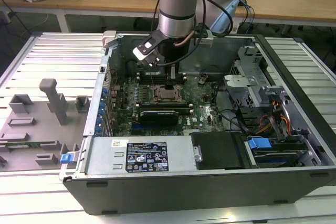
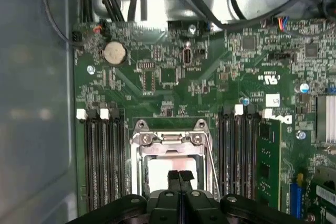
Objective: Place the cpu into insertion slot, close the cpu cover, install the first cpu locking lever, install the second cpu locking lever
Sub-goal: 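Close the cpu cover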
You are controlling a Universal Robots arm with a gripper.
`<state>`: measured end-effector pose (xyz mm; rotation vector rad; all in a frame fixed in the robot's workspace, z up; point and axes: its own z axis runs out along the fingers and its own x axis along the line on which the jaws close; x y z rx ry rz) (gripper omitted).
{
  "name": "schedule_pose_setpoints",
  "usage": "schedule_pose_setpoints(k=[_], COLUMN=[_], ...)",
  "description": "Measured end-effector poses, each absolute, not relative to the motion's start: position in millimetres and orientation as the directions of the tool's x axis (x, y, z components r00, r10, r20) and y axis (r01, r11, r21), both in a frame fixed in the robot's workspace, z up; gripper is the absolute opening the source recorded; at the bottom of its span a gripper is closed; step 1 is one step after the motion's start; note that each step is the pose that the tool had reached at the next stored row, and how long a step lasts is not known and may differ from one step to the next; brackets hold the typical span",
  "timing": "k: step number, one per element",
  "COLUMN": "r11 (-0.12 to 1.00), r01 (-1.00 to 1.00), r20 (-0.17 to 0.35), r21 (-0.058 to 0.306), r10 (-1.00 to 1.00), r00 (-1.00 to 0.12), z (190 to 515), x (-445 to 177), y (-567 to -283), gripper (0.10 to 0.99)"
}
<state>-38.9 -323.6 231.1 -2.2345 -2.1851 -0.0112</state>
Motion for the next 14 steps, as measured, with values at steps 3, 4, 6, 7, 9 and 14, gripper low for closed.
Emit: schedule_pose_setpoints(k=[3,4,6,7,9,14], r11=[-0.022,-0.022,-0.004,0.02,0.061,0.165], r01=[1.0,1.0,1.0,1.0,0.998,0.986], r20=[0.016,0.016,0.016,0.016,0.016,0.016], r21=[-0.007,-0.007,-0.007,-0.007,-0.007,-0.007], r10=[1.0,1.0,1.0,1.0,0.998,0.986], r00=[0.022,0.022,0.004,-0.02,-0.061,-0.165], z=[227.6,227.6,227.6,227.6,227.5,227.5], x=[-43.1,-43.2,-43.4,-43.4,-43.4,-43.4], y=[-324.0,-323.9,-323.9,-324.0,-323.9,-323.9], gripper=[0.106,0.106,0.106,0.106,0.106,0.106])
